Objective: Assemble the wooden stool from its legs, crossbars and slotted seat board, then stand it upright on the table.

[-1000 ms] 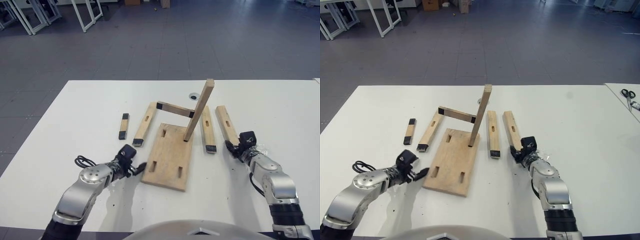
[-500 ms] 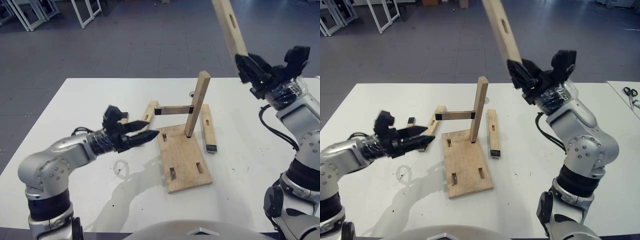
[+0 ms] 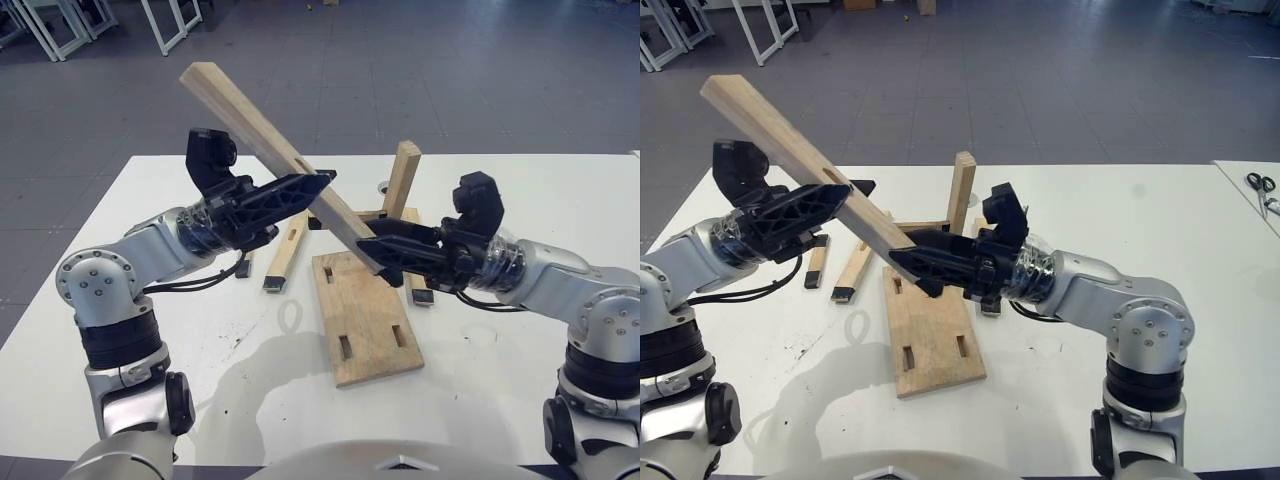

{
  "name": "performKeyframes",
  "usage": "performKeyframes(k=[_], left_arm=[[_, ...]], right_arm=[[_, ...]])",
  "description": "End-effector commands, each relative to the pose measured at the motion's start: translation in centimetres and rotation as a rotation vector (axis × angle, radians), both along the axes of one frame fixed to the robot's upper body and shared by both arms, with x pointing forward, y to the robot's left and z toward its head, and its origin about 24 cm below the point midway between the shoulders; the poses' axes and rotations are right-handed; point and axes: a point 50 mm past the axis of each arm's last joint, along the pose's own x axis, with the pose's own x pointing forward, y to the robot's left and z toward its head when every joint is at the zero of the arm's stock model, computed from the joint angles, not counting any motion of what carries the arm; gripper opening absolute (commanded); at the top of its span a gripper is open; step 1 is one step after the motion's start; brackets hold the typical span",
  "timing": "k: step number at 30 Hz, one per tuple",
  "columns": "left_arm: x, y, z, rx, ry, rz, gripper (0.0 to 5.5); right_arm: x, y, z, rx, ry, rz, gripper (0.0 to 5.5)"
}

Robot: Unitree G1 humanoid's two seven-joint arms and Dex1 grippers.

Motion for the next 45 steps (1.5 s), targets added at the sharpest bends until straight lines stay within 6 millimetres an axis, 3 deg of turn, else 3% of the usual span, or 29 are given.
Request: performKeyframes(k=[1,7,11,14,18,20,24,27,34,40,45], left_arm=[[-0.4,0.2,0.1,-0.041,0.015,-0.036,3.46],[-1.2,0.9,0.7,-0.091,0.022,-0.088,2.36],[-1.1,1.1,0.5,-0.094,0.037,-0.089,2.32],[-1.0,1.4,0.3,-0.093,0.033,-0.058,2.26],[-0.4,3.3,-0.3,-0.097,0.034,0.066,2.03],[-0.8,4.4,-0.9,-0.066,0.027,0.14,2.03],[-1.4,5.1,-1.8,0.069,-0.035,0.275,2.03],[-1.3,4.6,-2.6,0.188,-0.09,0.324,2.03],[-1.0,3.6,-5.4,0.369,-0.189,0.372,2.03],[-0.4,4.2,-9.1,0.567,-0.246,0.371,2.03],[0.5,3.9,-9.3,0.525,-0.278,0.383,2.03]], right_arm=[[-0.1,0.2,0.2,-0.014,-0.02,0.002,2.01],[0.1,0.0,0.2,-0.027,-0.028,0.008,2.01],[0.2,-0.2,0.5,-0.029,-0.025,0.013,2.01],[0.5,-0.8,1.2,-0.004,-0.018,-0.029,2.67],[1.2,-3.6,2.2,0.011,0.0,-0.228,3.4],[0.4,-4.2,-0.5,-0.239,-0.002,-0.328,3.42],[-2.8,-3.8,-8.8,-0.768,0.008,-0.389,3.42],[-4.0,-3.9,-12.2,-0.914,-0.024,-0.387,3.42],[-4.2,-5.7,-15.4,-1.046,-0.045,-0.383,3.42],[-2.7,-9.0,-14.9,-1.106,-0.122,-0.28,3.42],[-1.8,-10.2,-14.5,-1.129,-0.192,-0.197,3.42]])
